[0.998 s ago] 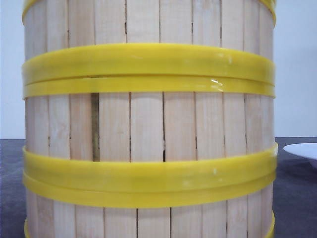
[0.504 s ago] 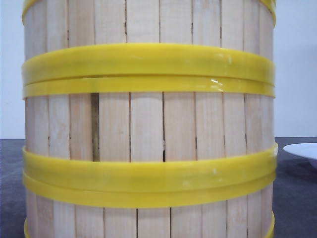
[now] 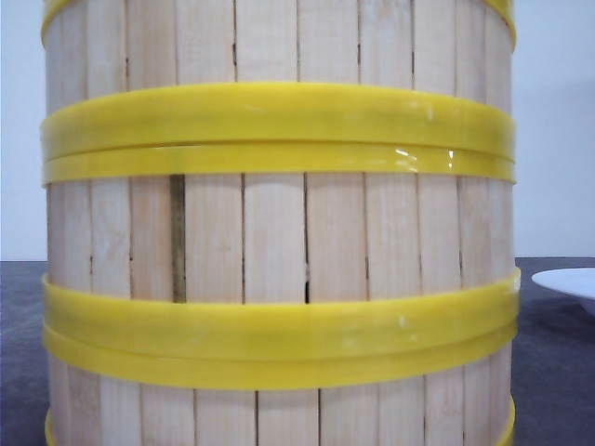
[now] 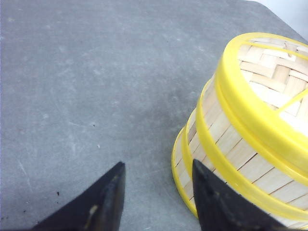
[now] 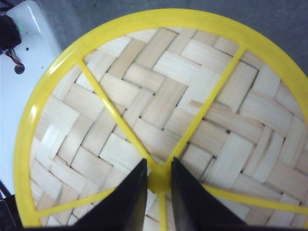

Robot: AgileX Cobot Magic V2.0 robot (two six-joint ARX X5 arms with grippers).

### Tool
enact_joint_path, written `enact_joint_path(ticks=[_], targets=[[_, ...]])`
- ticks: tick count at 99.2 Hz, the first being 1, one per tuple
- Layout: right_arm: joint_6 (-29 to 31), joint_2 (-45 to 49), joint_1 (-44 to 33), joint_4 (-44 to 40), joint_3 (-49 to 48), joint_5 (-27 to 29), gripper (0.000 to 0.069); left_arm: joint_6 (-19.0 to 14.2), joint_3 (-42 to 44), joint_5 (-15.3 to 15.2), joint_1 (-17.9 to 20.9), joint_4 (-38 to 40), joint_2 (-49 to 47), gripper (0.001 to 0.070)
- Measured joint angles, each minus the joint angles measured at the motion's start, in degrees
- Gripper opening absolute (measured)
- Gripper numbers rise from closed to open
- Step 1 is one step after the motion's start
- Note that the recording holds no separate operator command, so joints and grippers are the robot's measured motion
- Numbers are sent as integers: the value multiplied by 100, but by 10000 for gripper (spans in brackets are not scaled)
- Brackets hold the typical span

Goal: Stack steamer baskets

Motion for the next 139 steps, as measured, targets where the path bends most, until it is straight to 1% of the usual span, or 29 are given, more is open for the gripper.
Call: enact_joint_path(ticks=[4,12,15,21,25,41,52,64,74,88,109,118,125,139], targets=[[0,7,4,-13,0,0,116,2,0,0,0,2,0,256],[0,35,13,-9,-2,-11,243,2,0,0,0,2,0,256],[0,37,15,-4,-2,-7,280,2,0,0,0,0,0,256],[2,37,15,22,-2,-4,323,0,0,0,0,2,0,256],[0,37,15,50,-2,-2,334,2,0,0,0,0,0,256],[0,26,13,74,140,35,345,0,0,0,0,0,0,256],[2,-142,13,83,455,356,345,2,0,0,0,2,0,256],[31,-503,13,111,931,957,345,0,0,0,0,2,0,256],[122,-896,13,136,1241,1563,345,2,0,0,0,2,0,256],[363,-1561,13,94,1276,2411,345,0,0,0,0,2,0,256],[881,-2468,13,-17,1276,3567,345,0,0,0,0,13,0,256],[1093,-2820,13,-28,1193,4057,345,0,0,0,0,59,0,256],[1263,-3121,13,-37,931,4310,345,0,0,0,0,57,0,256],[1659,-3836,13,-35,-28,4446,345,0,0,0,0,57,0,256]])
